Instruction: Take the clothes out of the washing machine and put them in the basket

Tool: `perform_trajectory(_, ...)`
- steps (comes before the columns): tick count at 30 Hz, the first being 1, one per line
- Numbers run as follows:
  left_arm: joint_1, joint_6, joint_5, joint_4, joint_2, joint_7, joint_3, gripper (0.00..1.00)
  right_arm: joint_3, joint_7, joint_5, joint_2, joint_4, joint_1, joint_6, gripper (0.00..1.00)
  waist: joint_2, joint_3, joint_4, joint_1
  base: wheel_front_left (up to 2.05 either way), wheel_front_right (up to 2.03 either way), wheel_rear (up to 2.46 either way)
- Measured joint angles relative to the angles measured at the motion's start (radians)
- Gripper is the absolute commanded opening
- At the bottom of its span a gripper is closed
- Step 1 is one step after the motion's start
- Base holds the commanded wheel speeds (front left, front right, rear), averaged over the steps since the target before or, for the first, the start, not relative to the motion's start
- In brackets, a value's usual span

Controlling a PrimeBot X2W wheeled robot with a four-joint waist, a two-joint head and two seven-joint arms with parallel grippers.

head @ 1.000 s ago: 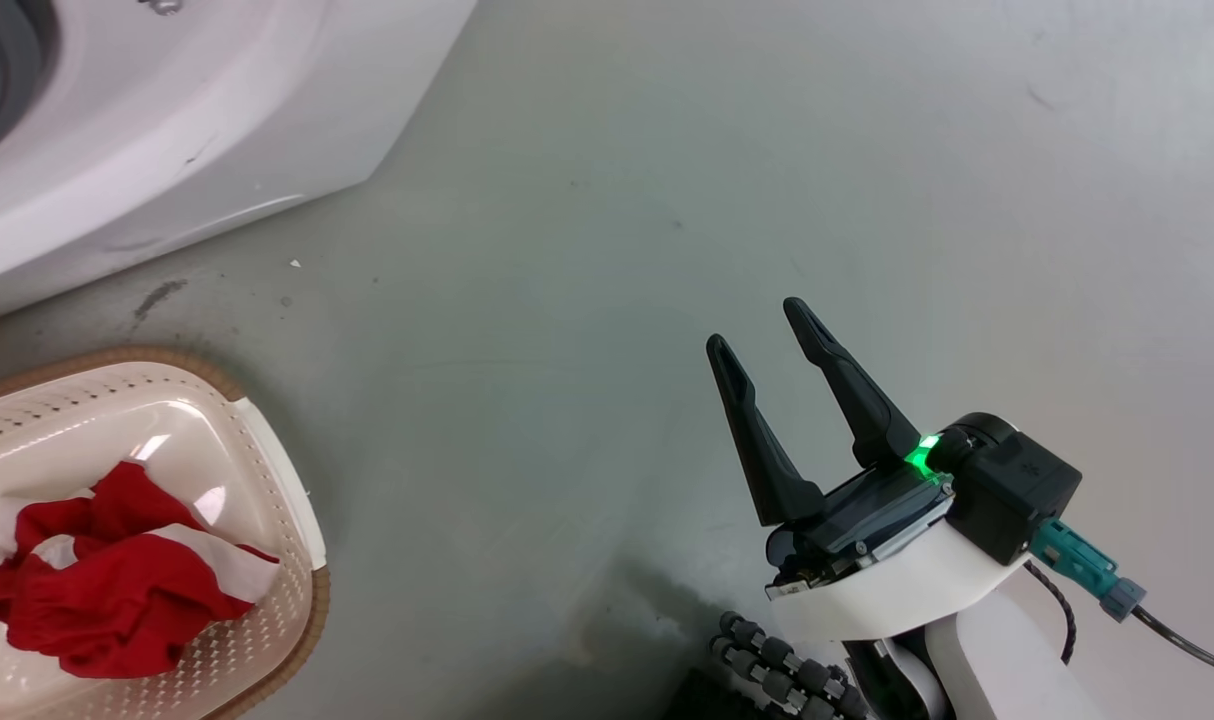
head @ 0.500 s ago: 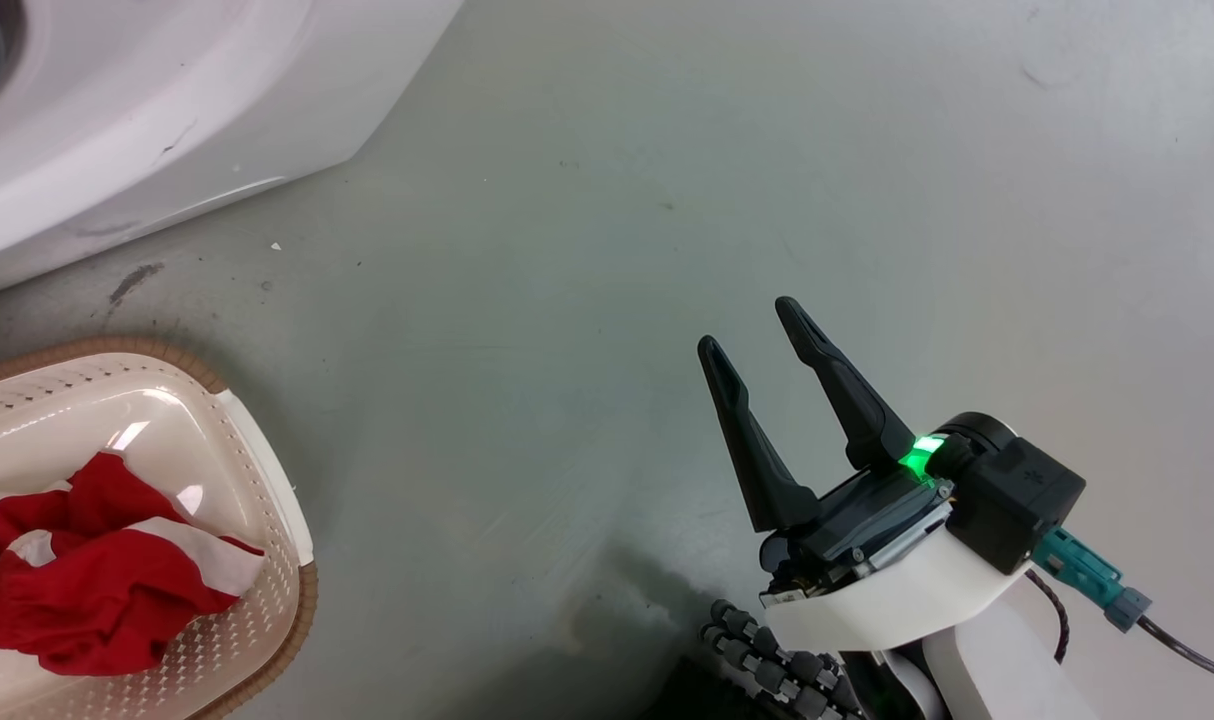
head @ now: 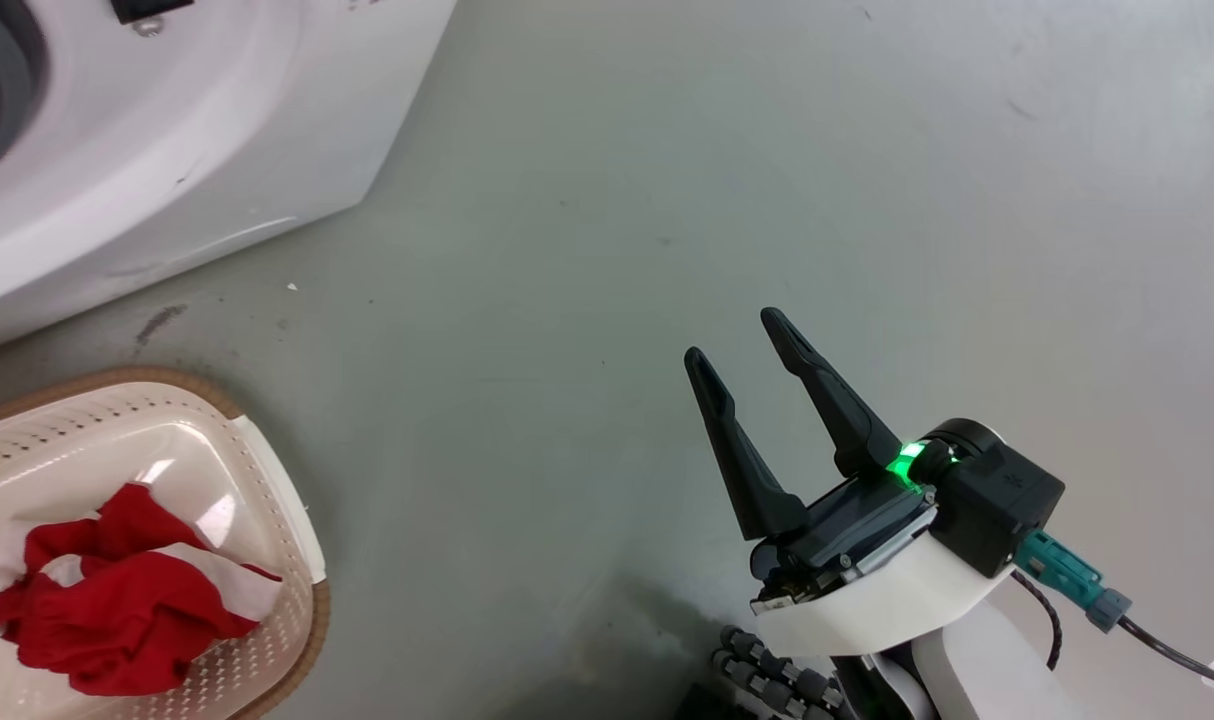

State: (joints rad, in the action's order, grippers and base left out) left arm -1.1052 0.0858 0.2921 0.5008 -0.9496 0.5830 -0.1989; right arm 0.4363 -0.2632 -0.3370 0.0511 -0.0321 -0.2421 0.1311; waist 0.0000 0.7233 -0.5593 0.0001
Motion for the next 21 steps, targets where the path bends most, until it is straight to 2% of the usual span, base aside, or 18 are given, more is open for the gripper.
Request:
perform_trajectory(4, 0.044, 0.018, 0.009, 0.009, 0.037, -0.114, 0.005, 0.0, -0.013, 0.0, 0.013, 0.0, 0.009, -0.001, 0.0, 1.0, 0.0, -0.035, 0.019, 0.0, 0.0, 0.0, 0.0)
perform_trajectory(11, 0.114, 0.029, 0.031, 0.065, 0.156, -0.345, -0.012, 0.0, -0.059, 0.0, 0.049, 0.0, 0.025, 0.0, 0.0, 1.0, 0.0, -0.112, 0.077, 0.0, 0.0, 0.0, 0.0)
perform_trajectory(21, 0.203, -0.001, 0.102, 0.227, 0.321, -0.639, -0.011, 0.0, -0.093, 0.019, 0.086, -0.001, 0.051, 0.034, 0.0, 1.0, 0.0, -0.265, 0.161, -0.0002, 0.0, 0.0, 0.0)
